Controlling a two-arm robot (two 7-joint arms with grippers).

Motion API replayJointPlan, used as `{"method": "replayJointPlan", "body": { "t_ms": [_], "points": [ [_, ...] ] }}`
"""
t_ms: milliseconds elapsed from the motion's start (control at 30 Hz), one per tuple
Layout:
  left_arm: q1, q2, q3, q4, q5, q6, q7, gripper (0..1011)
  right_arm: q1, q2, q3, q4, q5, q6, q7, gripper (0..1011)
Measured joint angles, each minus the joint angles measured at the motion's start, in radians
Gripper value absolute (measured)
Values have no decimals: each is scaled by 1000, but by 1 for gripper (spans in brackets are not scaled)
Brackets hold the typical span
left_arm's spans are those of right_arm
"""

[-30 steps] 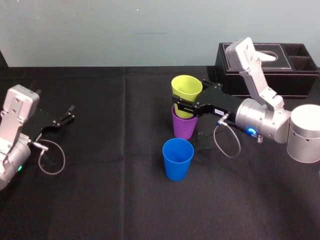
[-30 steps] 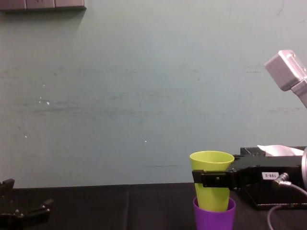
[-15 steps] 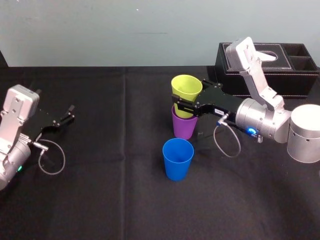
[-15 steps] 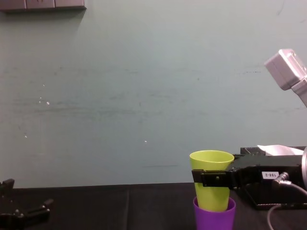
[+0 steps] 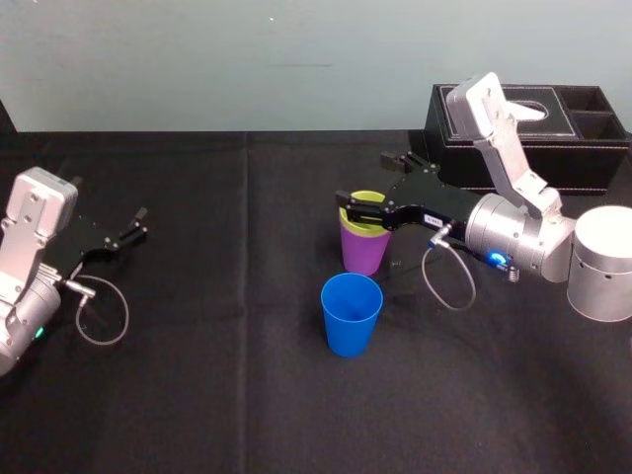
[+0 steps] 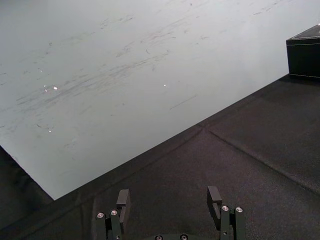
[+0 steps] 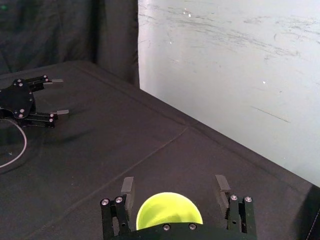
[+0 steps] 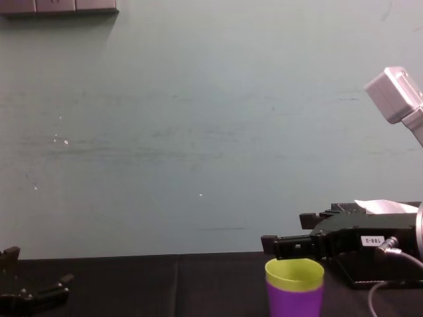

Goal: Stack the three plastic cups sequentially using one hand.

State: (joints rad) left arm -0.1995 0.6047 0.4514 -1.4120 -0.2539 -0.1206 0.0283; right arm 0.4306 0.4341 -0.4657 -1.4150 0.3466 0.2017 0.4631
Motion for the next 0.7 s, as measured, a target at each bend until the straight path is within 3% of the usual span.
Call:
{"method": "replayJointPlan", "body": {
  "t_ms": [433,700],
  "points": [
    [0,0,0,0,0,0,0,1011,-4,2,1,-5,0,-2,-1,1003],
    [0,0,0,0,0,0,0,1011,-53,49,31,-69,23,-8,19,1003]
  ]
}}
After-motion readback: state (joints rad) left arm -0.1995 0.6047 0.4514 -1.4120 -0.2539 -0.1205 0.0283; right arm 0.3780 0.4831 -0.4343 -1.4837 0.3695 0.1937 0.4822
